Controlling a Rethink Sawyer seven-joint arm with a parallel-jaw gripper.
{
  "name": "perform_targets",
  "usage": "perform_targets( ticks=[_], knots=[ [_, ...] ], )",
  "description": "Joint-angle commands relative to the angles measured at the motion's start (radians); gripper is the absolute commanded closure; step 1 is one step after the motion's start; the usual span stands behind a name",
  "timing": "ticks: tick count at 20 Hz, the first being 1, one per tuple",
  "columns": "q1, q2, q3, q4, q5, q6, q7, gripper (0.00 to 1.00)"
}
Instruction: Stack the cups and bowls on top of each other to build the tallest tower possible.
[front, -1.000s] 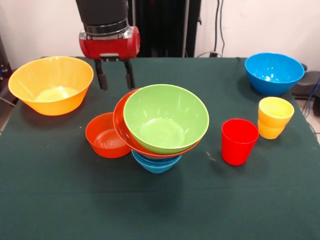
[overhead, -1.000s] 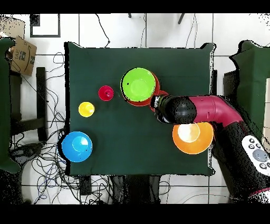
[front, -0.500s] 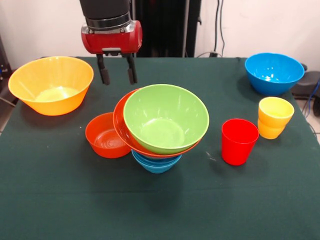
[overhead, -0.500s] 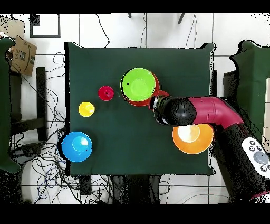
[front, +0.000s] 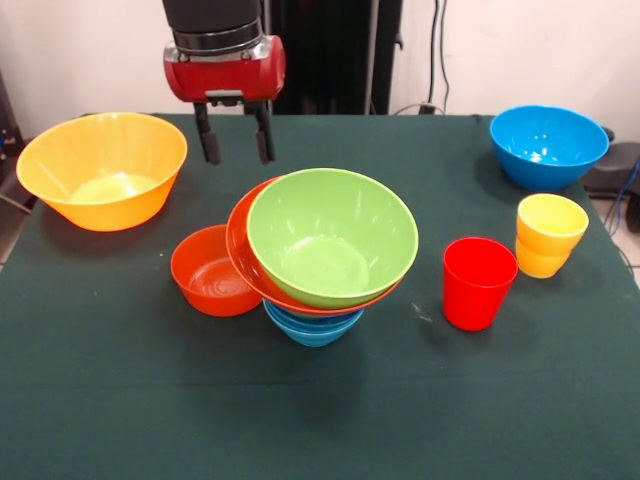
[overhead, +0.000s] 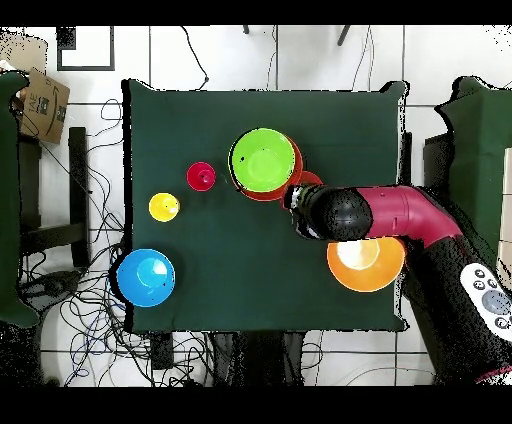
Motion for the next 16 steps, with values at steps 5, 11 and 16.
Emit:
perform_targets(
  ticks=[5, 11, 16],
  knots=[
    [-0.011, -0.031, 0.023, 0.094, 0.012, 0.033, -0.105, 0.00],
    [0.000, -0.095, 0.026, 0.134, 0.040, 0.043, -0.071, 0.00],
    [0.023, -0.212, 0.035, 0.185, 0.120, 0.097, -0.032, 0.00]
  ],
)
